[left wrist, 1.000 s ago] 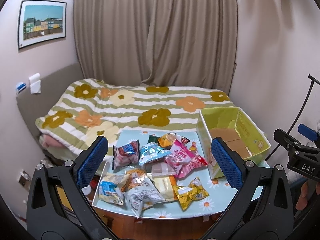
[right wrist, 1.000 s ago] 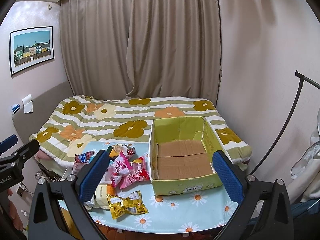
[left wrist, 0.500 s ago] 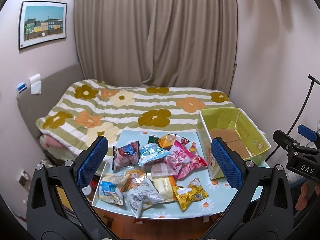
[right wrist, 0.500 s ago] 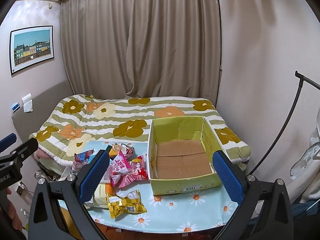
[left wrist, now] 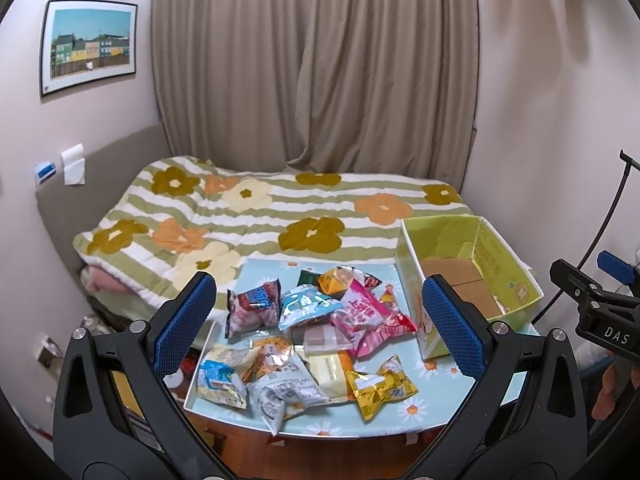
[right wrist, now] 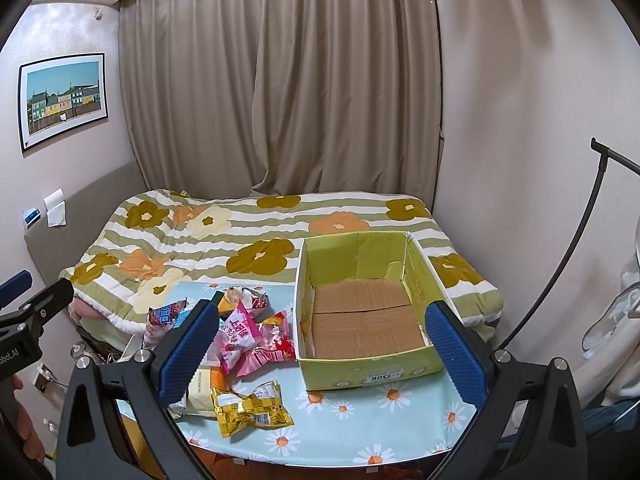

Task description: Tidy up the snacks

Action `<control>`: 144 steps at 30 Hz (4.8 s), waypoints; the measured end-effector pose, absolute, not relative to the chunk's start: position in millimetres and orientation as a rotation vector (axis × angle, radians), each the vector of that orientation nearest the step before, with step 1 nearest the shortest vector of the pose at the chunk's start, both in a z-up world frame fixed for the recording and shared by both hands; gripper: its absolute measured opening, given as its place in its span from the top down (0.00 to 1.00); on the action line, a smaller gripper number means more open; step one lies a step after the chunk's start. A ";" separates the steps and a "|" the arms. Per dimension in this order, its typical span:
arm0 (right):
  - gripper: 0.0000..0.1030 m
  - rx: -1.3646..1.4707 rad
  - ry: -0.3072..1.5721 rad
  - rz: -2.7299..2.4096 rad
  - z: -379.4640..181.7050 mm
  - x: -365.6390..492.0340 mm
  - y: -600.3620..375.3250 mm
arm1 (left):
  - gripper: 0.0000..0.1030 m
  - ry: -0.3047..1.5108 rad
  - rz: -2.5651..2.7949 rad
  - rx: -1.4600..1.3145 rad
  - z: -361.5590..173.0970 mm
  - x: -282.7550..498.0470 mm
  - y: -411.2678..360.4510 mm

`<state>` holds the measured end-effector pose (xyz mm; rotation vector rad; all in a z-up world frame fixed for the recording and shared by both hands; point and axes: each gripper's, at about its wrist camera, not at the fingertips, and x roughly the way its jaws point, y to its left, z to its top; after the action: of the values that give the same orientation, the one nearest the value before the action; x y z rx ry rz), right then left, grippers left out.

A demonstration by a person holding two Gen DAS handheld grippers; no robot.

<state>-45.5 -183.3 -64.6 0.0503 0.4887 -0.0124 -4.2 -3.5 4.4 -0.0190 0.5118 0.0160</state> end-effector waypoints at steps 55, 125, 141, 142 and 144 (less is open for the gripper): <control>0.01 0.594 1.172 -0.060 -297.6 48.3 -115.5 | 0.02 1.156 -0.498 0.347 -256.4 116.3 53.7; 0.47 0.412 0.834 0.186 -142.1 109.5 -273.6 | 0.51 0.838 -0.528 0.016 -89.2 198.9 -111.5; 0.47 0.398 0.925 0.140 -177.1 139.7 -356.0 | 0.51 1.085 -0.516 0.062 -164.1 256.6 -232.2; 0.47 0.408 0.926 0.133 -178.9 140.7 -358.5 | 0.51 1.100 -0.519 0.074 -168.2 259.2 -235.4; 0.47 0.422 0.931 0.114 -182.2 142.3 -361.7 | 0.45 1.129 -0.531 0.109 -175.9 263.0 -243.2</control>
<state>142.3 -361.7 -182.2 0.4219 0.9313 0.1143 263.0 -243.2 -175.9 0.1092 1.1294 -0.5313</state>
